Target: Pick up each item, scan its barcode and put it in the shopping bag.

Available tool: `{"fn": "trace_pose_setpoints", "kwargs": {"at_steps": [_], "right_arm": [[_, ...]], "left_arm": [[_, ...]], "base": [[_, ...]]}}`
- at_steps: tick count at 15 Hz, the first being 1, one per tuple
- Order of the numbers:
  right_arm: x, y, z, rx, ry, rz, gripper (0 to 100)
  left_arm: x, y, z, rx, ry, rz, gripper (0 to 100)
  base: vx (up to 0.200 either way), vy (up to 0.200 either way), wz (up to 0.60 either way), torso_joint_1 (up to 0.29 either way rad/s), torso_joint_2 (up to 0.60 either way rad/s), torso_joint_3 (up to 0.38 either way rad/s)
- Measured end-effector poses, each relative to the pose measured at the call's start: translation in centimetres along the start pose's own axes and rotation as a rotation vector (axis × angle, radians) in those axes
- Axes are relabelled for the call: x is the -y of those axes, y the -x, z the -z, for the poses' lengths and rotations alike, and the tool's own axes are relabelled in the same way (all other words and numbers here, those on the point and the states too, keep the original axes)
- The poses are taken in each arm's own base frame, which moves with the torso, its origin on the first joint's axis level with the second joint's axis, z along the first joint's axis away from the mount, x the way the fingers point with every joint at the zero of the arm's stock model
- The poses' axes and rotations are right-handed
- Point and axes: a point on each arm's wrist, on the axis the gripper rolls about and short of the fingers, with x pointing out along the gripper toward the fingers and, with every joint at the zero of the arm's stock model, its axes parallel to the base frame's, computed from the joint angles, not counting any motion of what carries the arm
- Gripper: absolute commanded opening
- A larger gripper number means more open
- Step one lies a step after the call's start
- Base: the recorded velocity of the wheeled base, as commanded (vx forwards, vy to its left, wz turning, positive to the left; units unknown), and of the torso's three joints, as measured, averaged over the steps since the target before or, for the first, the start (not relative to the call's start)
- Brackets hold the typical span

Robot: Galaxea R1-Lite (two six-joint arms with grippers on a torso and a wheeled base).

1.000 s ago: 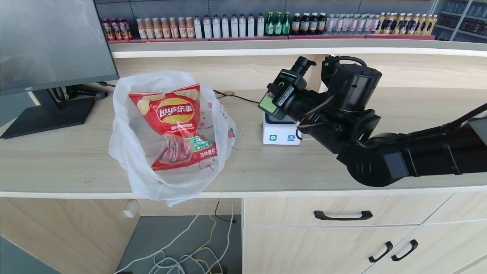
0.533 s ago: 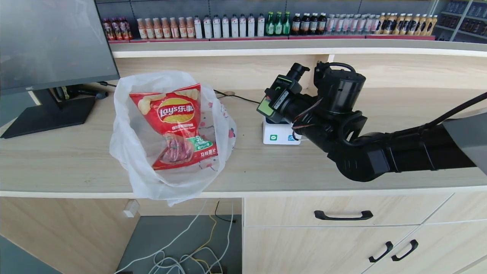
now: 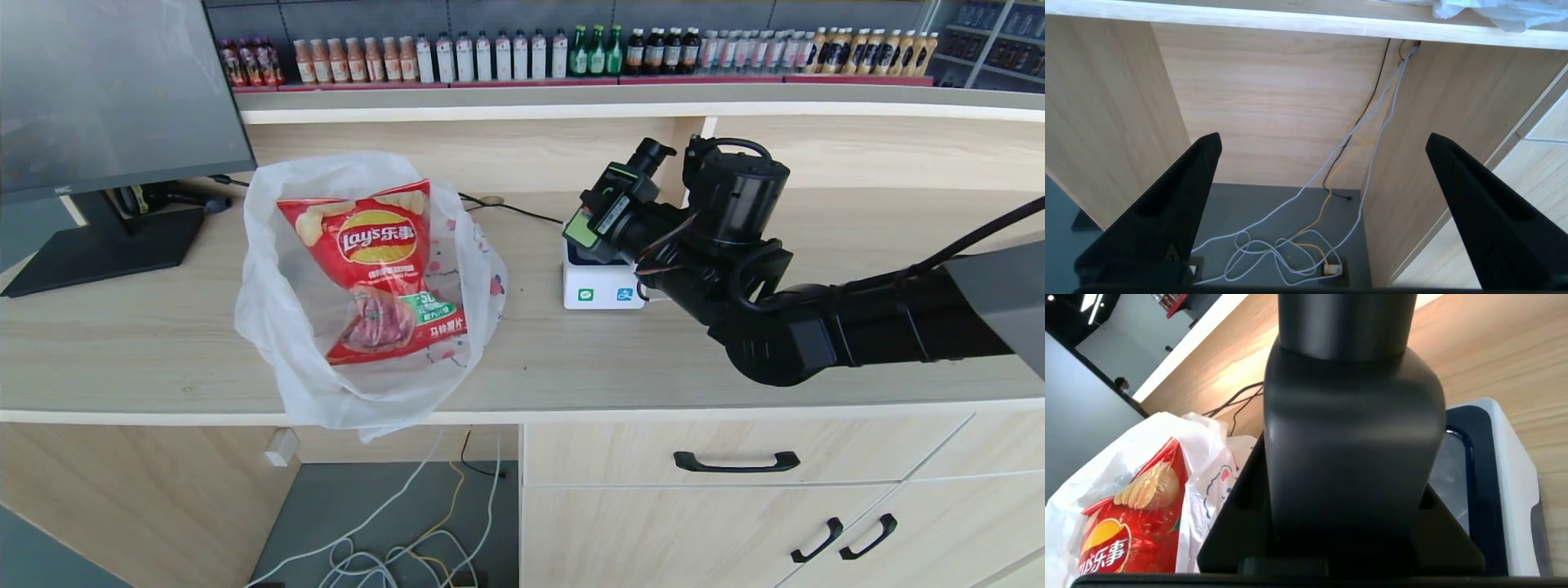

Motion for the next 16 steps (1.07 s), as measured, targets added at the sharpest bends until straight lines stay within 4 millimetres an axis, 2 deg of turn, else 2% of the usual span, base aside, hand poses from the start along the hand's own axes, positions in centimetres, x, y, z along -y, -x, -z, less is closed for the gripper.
{"fn": "trace_pose_setpoints", "kwargs": {"at_steps": [16], "right_arm": [[-0.29,0.03,0.32,-0.005,0.0,-0.003,0]], "left_arm": [[0.0,0.0,0.0,0.0,0.0,0.0,100]], "base": [[0.0,0.0,0.0,0.0,0.0,0.0]]}}
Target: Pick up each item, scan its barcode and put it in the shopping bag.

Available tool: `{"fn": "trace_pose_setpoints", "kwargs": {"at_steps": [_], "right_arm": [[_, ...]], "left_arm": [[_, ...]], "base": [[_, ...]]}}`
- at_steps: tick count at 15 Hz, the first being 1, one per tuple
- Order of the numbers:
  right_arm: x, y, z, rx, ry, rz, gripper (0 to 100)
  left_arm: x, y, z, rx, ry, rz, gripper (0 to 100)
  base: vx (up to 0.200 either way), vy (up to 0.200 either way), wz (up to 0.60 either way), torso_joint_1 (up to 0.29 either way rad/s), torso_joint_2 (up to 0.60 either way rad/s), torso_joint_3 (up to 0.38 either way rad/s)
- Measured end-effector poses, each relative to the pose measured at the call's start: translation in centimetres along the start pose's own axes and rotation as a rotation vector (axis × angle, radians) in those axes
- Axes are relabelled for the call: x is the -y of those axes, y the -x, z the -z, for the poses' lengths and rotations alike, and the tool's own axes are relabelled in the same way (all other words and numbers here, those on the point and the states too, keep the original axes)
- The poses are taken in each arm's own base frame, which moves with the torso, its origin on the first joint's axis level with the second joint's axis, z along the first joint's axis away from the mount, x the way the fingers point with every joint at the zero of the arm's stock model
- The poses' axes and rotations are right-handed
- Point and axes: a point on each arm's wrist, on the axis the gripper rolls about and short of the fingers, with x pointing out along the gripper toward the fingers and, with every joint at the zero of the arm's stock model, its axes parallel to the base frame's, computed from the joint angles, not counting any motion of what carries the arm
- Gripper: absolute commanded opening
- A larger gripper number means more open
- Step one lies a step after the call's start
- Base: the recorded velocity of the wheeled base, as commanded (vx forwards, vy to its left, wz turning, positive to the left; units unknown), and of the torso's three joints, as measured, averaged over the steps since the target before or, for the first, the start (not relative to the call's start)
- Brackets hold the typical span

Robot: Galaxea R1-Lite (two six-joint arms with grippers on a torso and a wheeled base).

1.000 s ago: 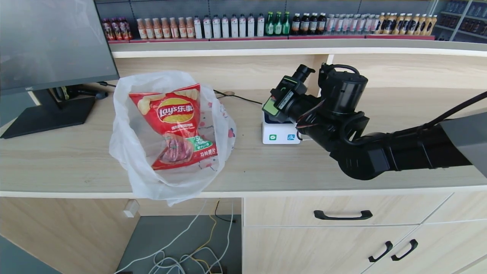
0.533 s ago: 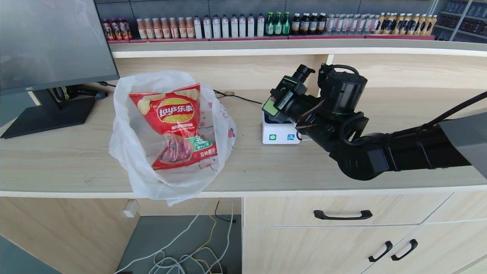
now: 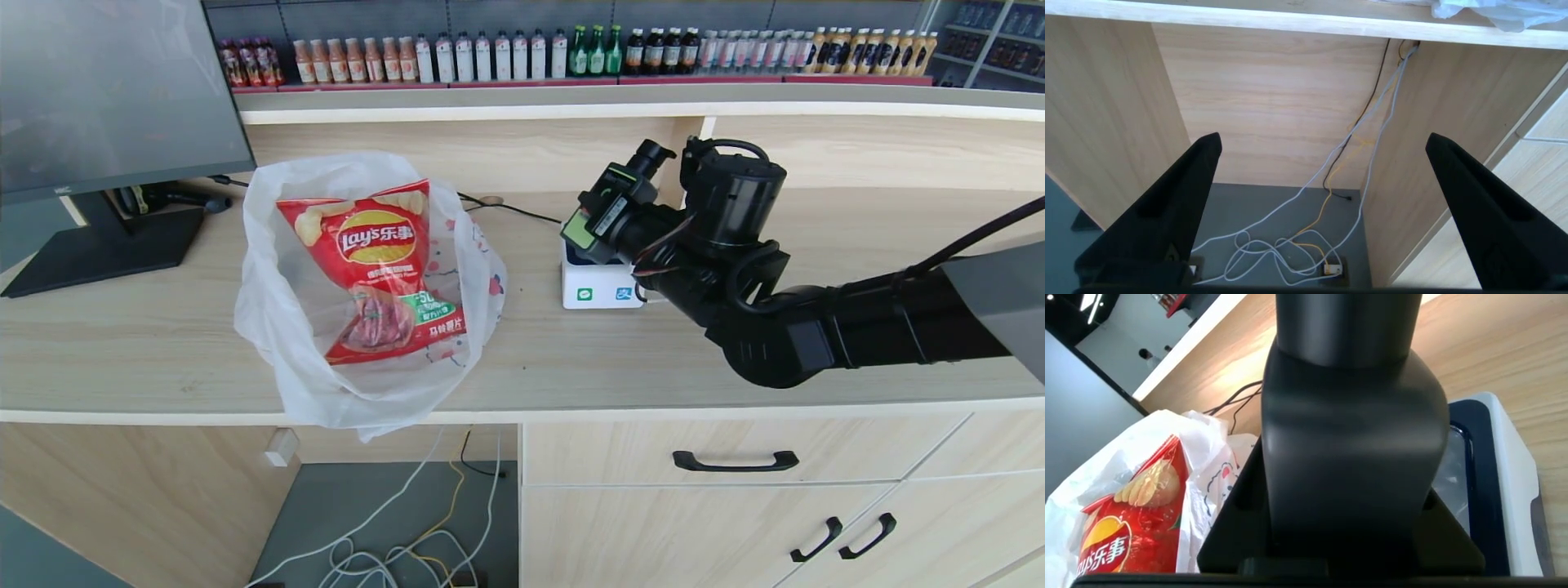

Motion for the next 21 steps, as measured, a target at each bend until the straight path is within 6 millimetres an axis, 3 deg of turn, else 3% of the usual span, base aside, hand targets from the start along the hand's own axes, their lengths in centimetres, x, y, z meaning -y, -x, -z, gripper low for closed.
{"fn": "trace_pose_setpoints", "kwargs": {"at_steps": [5,10,15,21], "right_arm": [[-0.5,0.3,-0.4,0.007,-0.001,-0.011,0],[-2.3,2.0,-3.2,0.096,-0.002,-0.067,0],[-4.3,6.3,-6.1,0.264,0.022,-0.189,0],[-4.6,12.1,-4.3,0.448,0.259,-0.295,0]], "left_arm": [[0.0,0.0,0.0,0.0,0.0,0.0,100],[0.0,0.0,0.0,0.0,0.0,0.0,100],[0.0,0.0,0.0,0.0,0.0,0.0,100],[0.0,0.0,0.0,0.0,0.0,0.0,100]], "base": [[0.0,0.0,0.0,0.0,0.0,0.0],[0.0,0.0,0.0,0.0,0.0,0.0],[0.0,0.0,0.0,0.0,0.0,0.0],[0.0,0.0,0.0,0.0,0.0,0.0]]}}
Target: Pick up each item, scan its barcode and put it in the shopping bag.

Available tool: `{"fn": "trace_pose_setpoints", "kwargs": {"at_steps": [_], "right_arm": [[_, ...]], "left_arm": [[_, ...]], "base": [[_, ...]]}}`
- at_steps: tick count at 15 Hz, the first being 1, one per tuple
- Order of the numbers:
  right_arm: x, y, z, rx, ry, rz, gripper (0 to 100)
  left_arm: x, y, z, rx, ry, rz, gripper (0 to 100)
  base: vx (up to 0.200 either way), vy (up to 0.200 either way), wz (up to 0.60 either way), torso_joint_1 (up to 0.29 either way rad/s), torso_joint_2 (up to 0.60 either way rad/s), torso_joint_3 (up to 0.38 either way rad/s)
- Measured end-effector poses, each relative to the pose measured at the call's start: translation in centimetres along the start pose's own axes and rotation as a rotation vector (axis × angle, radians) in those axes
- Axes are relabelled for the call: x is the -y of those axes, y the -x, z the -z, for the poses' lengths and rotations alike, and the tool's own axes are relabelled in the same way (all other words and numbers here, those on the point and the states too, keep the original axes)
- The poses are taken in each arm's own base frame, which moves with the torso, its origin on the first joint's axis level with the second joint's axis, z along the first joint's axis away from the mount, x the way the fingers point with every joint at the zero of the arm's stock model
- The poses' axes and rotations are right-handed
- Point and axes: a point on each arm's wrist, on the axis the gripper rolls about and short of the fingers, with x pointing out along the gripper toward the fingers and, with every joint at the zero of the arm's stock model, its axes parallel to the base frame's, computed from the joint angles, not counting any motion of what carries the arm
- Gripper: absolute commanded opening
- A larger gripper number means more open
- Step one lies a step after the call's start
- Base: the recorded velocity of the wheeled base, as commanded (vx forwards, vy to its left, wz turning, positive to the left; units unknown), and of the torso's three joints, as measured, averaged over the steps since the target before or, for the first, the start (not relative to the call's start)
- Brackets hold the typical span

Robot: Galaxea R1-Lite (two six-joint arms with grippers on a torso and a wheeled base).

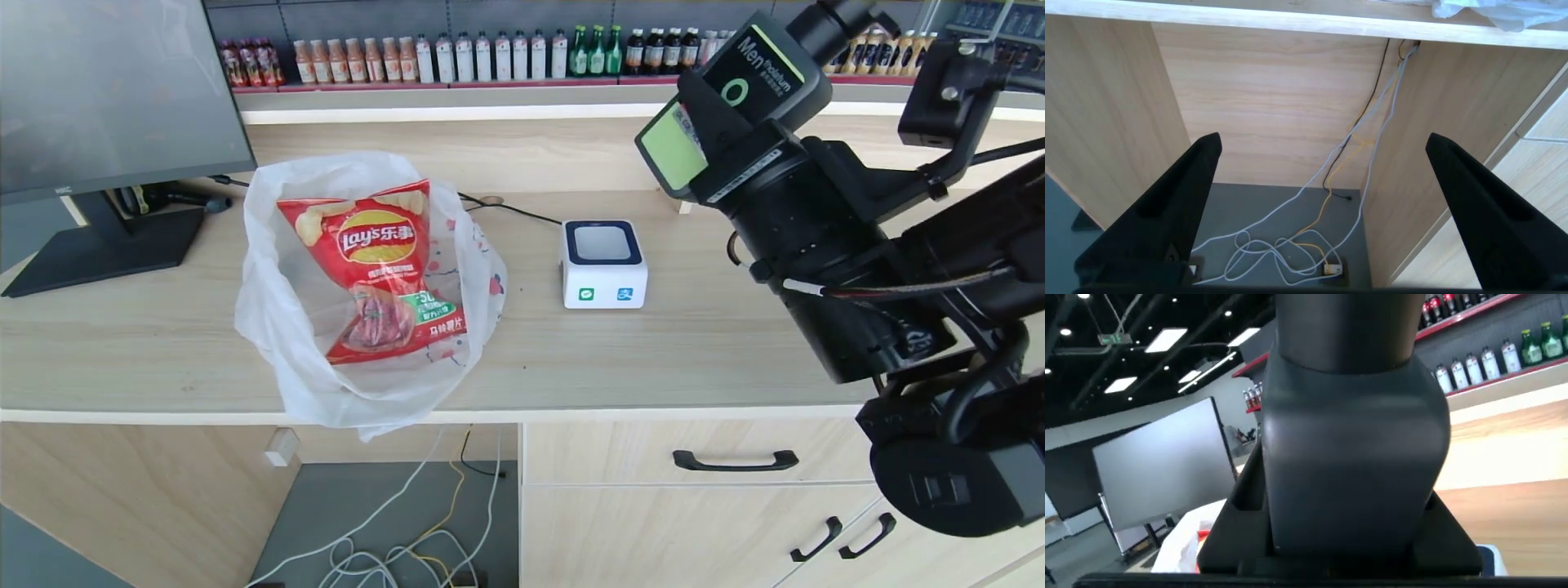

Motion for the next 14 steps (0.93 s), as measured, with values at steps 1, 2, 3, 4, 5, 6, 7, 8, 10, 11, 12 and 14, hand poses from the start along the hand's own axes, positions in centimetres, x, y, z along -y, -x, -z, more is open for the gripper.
{"fn": "trace_pose_setpoints", "kwargs": {"at_steps": [1,2,3,4,5,6,7,8,10,11,12,14], "right_arm": [[-0.1,0.6,0.2,-0.016,0.035,-0.008,0],[-0.3,1.0,0.3,-0.032,0.048,-0.014,0],[-0.3,1.2,0.4,-0.042,0.08,-0.023,0],[-0.4,1.6,0.6,-0.059,0.133,-0.059,0],[-0.4,1.8,0.7,-0.074,0.154,-0.077,0],[-0.4,2.1,0.9,-0.084,0.173,-0.09,0],[-0.5,2.5,1.3,-0.11,0.191,-0.101,0],[-0.5,2.7,1.5,-0.121,0.2,-0.107,0],[-0.9,2.2,1.5,-0.1,0.221,-0.118,0],[-0.9,2.3,1.7,-0.107,0.234,-0.116,0],[-1.1,2.3,1.7,-0.108,0.24,-0.117,0],[-1.2,2.4,1.6,-0.101,0.239,-0.119,0]], "left_arm": [[0.0,0.0,0.0,0.0,0.0,0.0,100],[0.0,0.0,0.0,0.0,0.0,0.0,100],[0.0,0.0,0.0,0.0,0.0,0.0,100],[0.0,0.0,0.0,0.0,0.0,0.0,100],[0.0,0.0,0.0,0.0,0.0,0.0,100],[0.0,0.0,0.0,0.0,0.0,0.001,100],[0.0,0.0,0.0,0.0,0.002,0.001,100],[0.0,0.0,0.0,0.0,0.005,0.0,100],[0.0,0.0,0.0,0.0,0.007,-0.001,100],[0.0,0.0,0.0,0.0,0.009,-0.001,100],[0.0,0.0,0.0,0.0,0.009,-0.001,100],[0.0,0.0,0.0,0.0,0.009,-0.001,100]], "base": [[0.0,0.0,0.0,0.0,0.0,0.0],[0.0,0.0,0.0,0.0,0.0,0.0],[0.0,0.0,0.0,0.0,0.0,0.0],[0.0,0.0,0.0,0.0,0.0,0.0],[0.0,0.0,0.0,0.0,0.0,0.0],[0.0,0.0,0.0,0.0,0.0,0.0],[0.0,0.0,0.0,0.0,0.0,0.0],[0.0,0.0,0.0,0.0,0.0,0.0],[0.0,0.0,0.0,0.0,0.0,0.0],[0.0,0.2,0.0,0.002,0.0,-0.007],[0.0,0.2,0.0,0.002,0.01,0.002],[0.0,0.2,0.0,0.0,0.0,0.0]]}}
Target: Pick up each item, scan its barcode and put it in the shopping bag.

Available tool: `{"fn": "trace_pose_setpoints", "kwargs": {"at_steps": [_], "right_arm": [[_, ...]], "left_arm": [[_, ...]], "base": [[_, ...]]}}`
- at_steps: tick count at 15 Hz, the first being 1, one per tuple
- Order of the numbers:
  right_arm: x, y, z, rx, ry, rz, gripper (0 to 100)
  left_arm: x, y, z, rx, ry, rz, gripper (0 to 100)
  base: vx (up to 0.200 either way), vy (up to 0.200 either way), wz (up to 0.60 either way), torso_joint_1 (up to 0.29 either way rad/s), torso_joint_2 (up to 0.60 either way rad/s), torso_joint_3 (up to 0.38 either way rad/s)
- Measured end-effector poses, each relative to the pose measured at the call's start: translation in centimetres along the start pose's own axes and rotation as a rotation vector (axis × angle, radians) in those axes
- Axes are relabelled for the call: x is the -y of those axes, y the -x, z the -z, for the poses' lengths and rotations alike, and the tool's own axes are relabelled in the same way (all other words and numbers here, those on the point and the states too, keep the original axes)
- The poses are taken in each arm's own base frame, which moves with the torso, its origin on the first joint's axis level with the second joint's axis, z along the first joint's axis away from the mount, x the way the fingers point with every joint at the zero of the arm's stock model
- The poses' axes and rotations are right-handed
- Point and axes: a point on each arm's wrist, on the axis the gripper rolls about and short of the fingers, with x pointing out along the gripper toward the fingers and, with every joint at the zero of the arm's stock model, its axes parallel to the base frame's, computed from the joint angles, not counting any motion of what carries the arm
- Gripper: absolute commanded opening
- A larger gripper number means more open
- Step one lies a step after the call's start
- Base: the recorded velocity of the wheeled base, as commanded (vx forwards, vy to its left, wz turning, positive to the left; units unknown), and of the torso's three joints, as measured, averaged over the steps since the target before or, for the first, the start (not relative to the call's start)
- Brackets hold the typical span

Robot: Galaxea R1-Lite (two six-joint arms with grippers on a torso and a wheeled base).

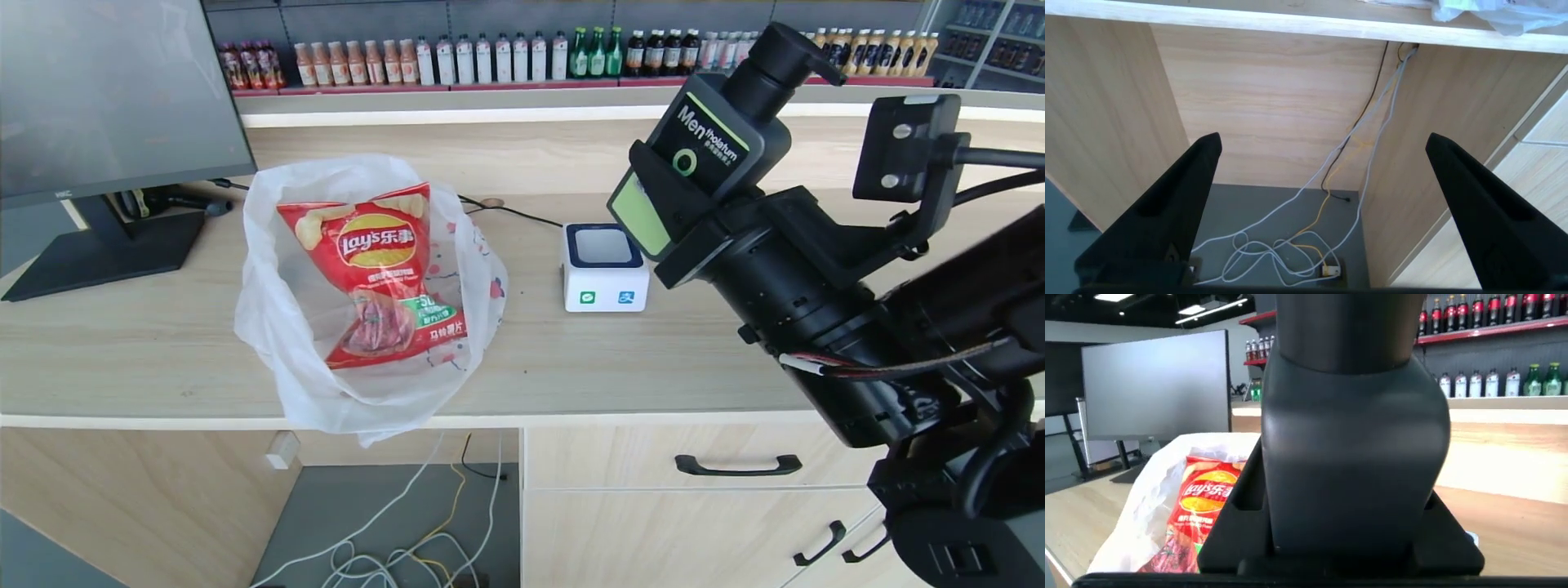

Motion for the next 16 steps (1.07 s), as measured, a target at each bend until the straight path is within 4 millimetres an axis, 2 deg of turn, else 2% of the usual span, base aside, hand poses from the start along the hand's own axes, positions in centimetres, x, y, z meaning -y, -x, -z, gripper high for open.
{"fn": "trace_pose_setpoints", "kwargs": {"at_steps": [11,14,16], "right_arm": [[0.0,1.1,0.1,-0.036,-0.02,-0.004,0],[-0.6,1.3,-0.1,-0.037,-0.044,-0.01,0],[-1.6,1.2,-0.3,-0.043,-0.137,0.043,0]], "left_arm": [[0.0,0.0,0.0,-0.001,0.0,0.0,100],[0.0,0.0,0.0,-0.001,-0.003,0.001,100],[0.0,0.0,0.0,0.001,-0.004,0.0,100]], "base": [[0.0,0.2,0.0,0.003,0.0,0.003],[0.0,0.0,0.0,0.0,0.0,0.0],[0.0,0.0,0.0,0.0,0.0,0.0]]}}
